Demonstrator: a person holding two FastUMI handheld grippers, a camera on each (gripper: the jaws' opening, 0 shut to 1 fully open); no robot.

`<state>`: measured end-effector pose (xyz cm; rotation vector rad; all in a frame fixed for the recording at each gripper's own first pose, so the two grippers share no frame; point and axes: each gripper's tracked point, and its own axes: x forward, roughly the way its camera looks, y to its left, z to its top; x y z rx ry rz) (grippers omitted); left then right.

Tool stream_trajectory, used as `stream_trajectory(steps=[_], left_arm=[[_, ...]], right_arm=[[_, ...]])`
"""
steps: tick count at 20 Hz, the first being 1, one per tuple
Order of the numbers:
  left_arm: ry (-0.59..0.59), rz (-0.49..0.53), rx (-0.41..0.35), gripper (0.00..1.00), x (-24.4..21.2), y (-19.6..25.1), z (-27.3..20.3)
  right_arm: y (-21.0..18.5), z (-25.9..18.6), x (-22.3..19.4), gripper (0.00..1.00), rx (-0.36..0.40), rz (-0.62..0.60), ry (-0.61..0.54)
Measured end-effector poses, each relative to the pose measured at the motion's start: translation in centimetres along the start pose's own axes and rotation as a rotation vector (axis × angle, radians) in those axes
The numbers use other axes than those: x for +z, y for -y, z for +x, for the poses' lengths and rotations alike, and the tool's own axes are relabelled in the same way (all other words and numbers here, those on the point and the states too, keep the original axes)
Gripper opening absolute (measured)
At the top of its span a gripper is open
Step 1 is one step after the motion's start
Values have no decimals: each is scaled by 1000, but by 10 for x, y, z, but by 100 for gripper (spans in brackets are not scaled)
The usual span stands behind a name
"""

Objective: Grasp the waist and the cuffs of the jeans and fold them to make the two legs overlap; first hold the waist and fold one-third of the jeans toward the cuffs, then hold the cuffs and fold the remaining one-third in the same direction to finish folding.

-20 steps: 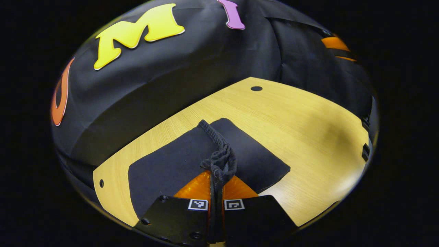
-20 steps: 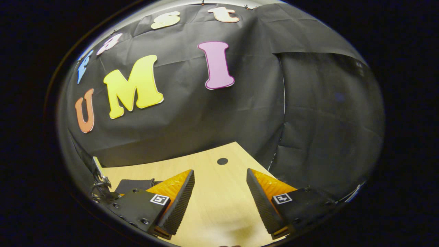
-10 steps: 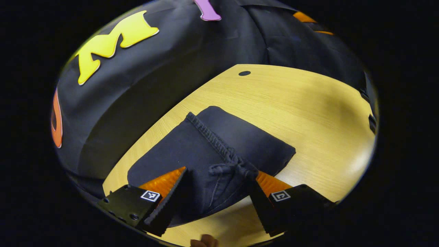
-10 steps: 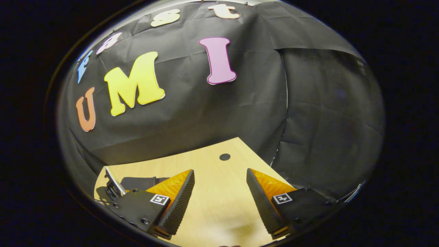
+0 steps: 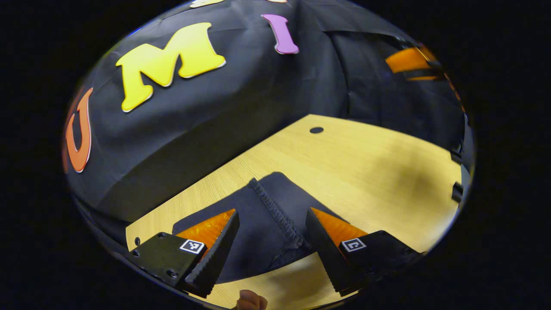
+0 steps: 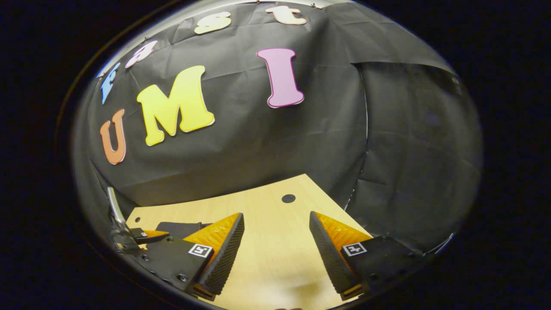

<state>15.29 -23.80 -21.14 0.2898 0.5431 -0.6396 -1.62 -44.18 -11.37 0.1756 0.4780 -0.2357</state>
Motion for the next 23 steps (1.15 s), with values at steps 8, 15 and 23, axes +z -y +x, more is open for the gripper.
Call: stream_trajectory(steps=[8, 15, 23], left_arm=[[170, -228, 207, 99, 57, -89, -88], [321, -341, 380, 99, 94, -146, -162], [469, -377, 476, 99, 134, -171, -230]], right_arm=[[-44, 7, 8, 94, 106, -58, 25], [-84, -1, 33, 94, 199, -136, 107], [-134, -36, 87, 94, 307, -197, 263]])
